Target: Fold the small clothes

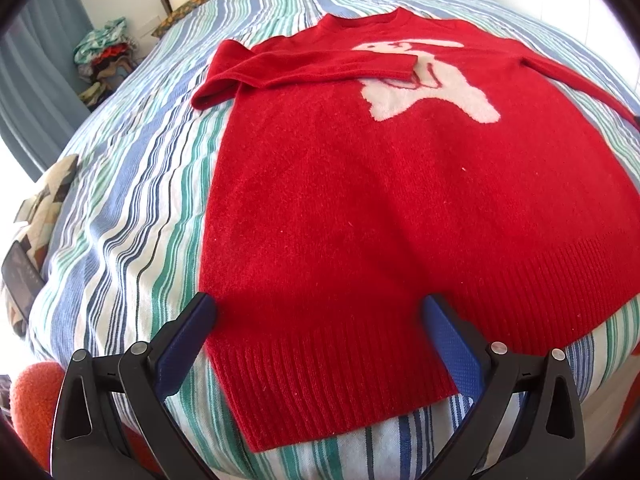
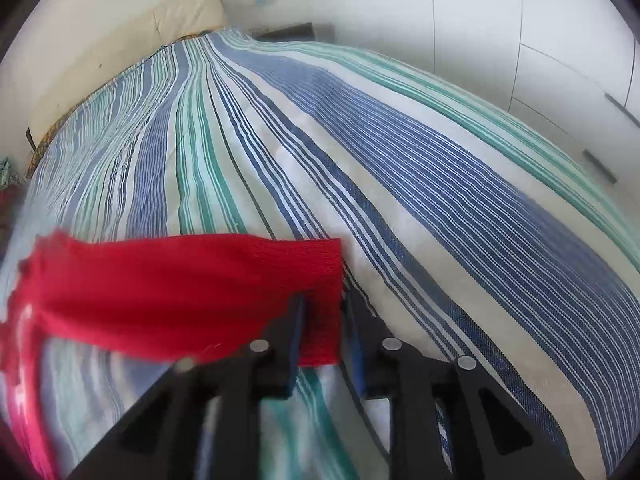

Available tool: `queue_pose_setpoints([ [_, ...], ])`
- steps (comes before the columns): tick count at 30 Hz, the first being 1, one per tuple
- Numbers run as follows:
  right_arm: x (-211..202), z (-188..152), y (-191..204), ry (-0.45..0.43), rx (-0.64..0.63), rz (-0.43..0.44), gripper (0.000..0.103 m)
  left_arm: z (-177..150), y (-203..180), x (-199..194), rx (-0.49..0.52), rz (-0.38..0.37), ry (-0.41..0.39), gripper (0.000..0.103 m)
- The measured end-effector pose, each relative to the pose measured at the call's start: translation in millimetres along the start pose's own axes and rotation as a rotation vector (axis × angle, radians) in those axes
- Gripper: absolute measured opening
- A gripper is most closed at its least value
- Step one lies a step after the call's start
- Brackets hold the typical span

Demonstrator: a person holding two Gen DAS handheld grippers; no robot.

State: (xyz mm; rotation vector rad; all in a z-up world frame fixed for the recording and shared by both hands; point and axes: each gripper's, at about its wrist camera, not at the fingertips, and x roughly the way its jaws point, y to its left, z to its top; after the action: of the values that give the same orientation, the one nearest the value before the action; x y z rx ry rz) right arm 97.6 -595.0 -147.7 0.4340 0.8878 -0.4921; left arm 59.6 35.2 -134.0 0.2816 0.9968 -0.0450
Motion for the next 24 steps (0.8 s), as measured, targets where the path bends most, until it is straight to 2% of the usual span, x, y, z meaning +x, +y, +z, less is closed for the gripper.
queue_pose_setpoints([
  [1,-4.6,-0.1,-1.6,-0.01,0.012,0.007,0.052,2.6,0.5,-2.9,0.012,0.009,0.017,0.103],
  [3,-19.6,-0.6,-8.1,-0.055,0.042,-0.004,0.07,11.0,3.9,-15.2,0.029,0.04,0.035,0.102],
  [5,-40.8,-1.0,-16.7,-0.116,0.078,-0.038,0.07,23.4,11.2,-42.0,0.037,0.053,-0.044,0.101],
  [8,-89.8,-6.4,-22.8,-0.228,0.107,-0.092,0.07,61.7,18.4,-77.3,0.098,-0.011,-0.168,0.102],
  [11,-147.9,-18.2,-13.0,-0.345,0.092,-0.009,0.075,116.9,10.4,-86.0,0.202,-0.124,-0.208,0.102],
  [13,-178.3,-25.0,4.7,-0.373,0.021,0.036,0.076,152.7,-5.2,-71.5,0.276,-0.226,-0.162,0.102],
  [14,-190.2,-30.0,14.8,-0.38,-0.031,0.057,0.078,166.3,-16.2,-59.2,0.313,-0.246,-0.136,0.102],
  [15,-199.1,-36.2,26.1,-0.38,-0.09,0.066,0.081,176.5,-29.5,-45.2,0.351,-0.239,-0.115,0.102],
  [17,-208.2,-52.7,44.7,-0.374,-0.19,0.042,0.082,189.0,-56.3,-12.6,0.427,-0.188,-0.072,0.101],
  [19,-206.3,-73.2,53.9,-0.36,-0.237,0.039,0.082,193.3,-76.0,20.3,0.473,-0.133,-0.021,0.097],
  [20,-203.9,-78.7,55.0,-0.34,-0.237,0.037,0.082,193.9,-82.3,36.3,0.476,-0.117,0.011,0.087],
  [21,-200.7,-80.7,57.7,-0.326,-0.23,0.028,0.082,193.9,-87.1,50.9,0.472,-0.11,0.049,0.082],
  [24,-201.2,-80.5,57.2,-0.35,-0.219,0.002,0.082,191.1,-88.6,86.4,0.434,-0.082,0.131,0.075],
])
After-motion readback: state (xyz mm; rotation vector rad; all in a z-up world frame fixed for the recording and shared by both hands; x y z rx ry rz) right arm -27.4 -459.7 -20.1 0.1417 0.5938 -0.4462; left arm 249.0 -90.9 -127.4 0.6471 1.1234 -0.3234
